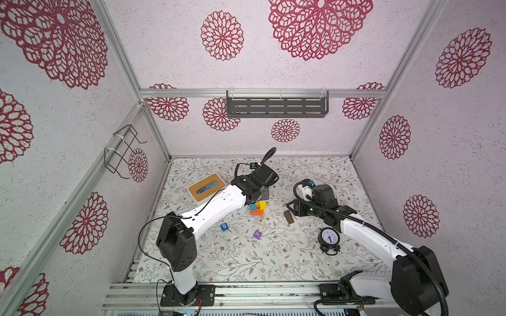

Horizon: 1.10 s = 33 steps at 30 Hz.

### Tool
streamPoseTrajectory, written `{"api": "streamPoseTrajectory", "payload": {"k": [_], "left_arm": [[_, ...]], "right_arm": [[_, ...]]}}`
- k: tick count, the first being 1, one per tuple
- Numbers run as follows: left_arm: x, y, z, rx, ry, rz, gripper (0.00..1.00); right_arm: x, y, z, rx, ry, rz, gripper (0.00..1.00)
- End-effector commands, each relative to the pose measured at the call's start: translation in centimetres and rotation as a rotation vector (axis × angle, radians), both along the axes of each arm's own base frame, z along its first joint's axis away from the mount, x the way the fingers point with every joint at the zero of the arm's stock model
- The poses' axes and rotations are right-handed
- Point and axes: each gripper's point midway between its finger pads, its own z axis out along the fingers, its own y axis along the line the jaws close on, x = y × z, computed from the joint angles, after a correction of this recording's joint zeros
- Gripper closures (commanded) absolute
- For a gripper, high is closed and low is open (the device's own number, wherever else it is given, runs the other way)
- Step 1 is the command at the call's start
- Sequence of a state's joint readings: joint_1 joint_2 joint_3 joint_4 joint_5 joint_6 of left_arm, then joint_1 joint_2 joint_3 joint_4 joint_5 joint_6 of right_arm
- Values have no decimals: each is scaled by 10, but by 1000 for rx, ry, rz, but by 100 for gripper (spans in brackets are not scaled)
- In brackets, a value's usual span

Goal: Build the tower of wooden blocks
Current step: 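Lower the yellow cube beside the teal cube and open the left gripper, then move both grippers to opposite sides of the teal and yellow cubes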

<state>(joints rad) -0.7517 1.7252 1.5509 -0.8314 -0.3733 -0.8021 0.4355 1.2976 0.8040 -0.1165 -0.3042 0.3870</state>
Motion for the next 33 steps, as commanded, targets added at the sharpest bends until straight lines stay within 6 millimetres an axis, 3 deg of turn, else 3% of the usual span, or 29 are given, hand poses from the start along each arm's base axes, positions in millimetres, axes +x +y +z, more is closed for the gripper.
{"api": "streamPoseTrajectory", "payload": {"k": [1, 3, 8, 20, 33], "left_arm": [[0, 26, -19, -16, 25, 57, 88], [-5, 36, -29, -31, 40, 56, 99], [-12, 54, -50, -22, 48, 57, 100], [-3, 58, -91, -59, 85, 44, 100], [7, 44, -106, -94, 105, 13, 100]], "right_arm": [[11, 12, 11, 42, -10, 28, 62], [15, 16, 6, 44, 10, 33, 70], [23, 30, -3, 97, 62, 54, 85], [42, 51, -20, 156, 130, 62, 83], [49, 72, -39, 155, 188, 85, 84]]}}
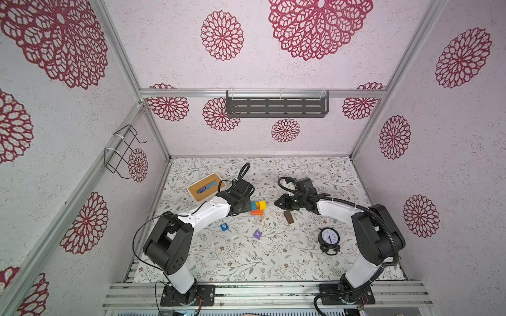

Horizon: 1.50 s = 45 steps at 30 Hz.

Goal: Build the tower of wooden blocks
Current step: 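Move both grippers to opposite sides of the teal and yellow cubes, then squeeze the teal and yellow cubes together between both grippers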

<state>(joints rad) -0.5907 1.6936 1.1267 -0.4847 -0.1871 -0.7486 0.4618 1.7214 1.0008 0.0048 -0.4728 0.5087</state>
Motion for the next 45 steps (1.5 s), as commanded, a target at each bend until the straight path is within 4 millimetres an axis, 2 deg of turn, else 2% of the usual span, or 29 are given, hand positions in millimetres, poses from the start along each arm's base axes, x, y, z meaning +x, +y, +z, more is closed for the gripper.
{"api": "streamPoseTrajectory", "payload": {"k": [1, 13, 22, 45], "left_arm": [[11, -8, 3, -33, -25, -7, 100], [19, -22, -9, -55, 2, -34, 100], [21, -28, -10, -71, 4, -41, 100], [21, -40, -10, -90, 8, -65, 100]], "right_arm": [[8, 11, 16, 44, -31, 14, 84], [13, 16, 1, 30, 0, 10, 88], [15, 26, 2, 38, -1, 31, 89], [6, 49, 5, 44, -4, 94, 90]]}}
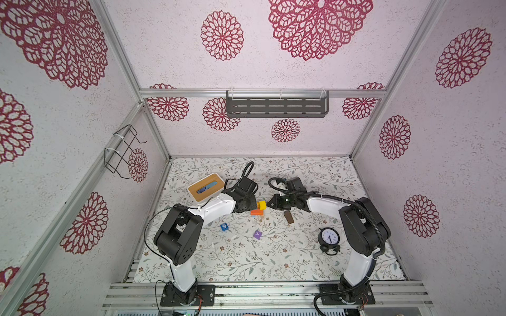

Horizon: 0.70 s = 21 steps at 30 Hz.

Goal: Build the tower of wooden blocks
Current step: 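Squeeze the teal and yellow cubes together between both grippers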

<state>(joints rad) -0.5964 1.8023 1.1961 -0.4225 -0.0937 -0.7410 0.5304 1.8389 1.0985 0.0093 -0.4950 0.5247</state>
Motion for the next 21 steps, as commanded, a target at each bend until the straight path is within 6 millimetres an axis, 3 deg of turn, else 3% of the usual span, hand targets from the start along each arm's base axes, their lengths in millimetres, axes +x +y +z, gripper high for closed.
{"api": "streamPoseTrajectory", "payload": {"k": [1, 21], "left_arm": [[6, -7, 4, -15, -18, -4, 100], [5, -8, 5, -15, -21, -11, 100]], "right_arm": [[4, 11, 17, 35, -34, 22, 90], [3, 19, 21, 37, -44, 38, 90]]}}
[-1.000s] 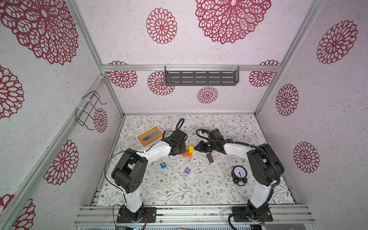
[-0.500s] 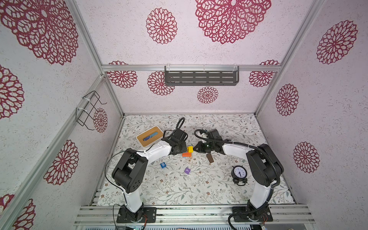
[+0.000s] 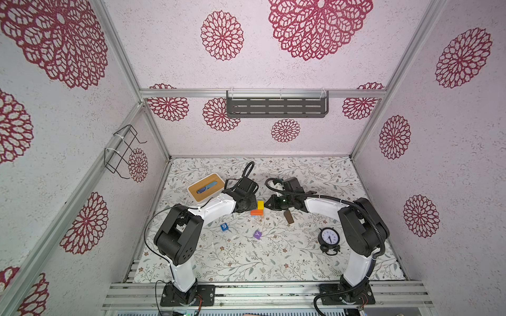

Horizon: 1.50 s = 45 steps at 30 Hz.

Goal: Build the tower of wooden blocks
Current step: 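Squeeze the teal and yellow cubes together between both grippers, then withdraw the left gripper while the right gripper moves over the purple Y cube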

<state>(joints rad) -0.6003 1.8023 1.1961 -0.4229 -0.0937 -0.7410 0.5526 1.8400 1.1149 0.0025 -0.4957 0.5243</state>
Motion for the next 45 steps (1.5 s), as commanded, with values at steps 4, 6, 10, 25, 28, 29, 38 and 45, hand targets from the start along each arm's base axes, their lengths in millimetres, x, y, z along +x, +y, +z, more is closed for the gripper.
{"api": "streamPoseTrajectory", "payload": {"k": [4, 6, 10, 25, 28, 29, 38, 45], "left_arm": [[6, -7, 6, -14, -22, -9, 100], [7, -7, 6, -13, -24, -9, 100], [6, -7, 6, -13, -23, -11, 100], [3, 3, 17, 9, -43, 4, 100], [2, 5, 23, 10, -55, 9, 100], [2, 6, 25, 12, -60, 11, 100], [-3, 18, 48, 24, -101, 34, 98], [-16, 36, 74, 36, -154, 55, 77]], "right_arm": [[8, 11, 19, 33, -42, 21, 90], [8, 12, 20, 34, -44, 25, 90], [7, 14, 21, 34, -46, 32, 90], [0, 1, 17, -30, -56, 28, 85], [0, -4, 19, -45, -70, 21, 84], [0, -6, 21, -51, -76, 20, 84], [-1, -28, 36, -114, -125, -13, 81], [-15, -48, 53, -177, -188, -19, 72]]}}
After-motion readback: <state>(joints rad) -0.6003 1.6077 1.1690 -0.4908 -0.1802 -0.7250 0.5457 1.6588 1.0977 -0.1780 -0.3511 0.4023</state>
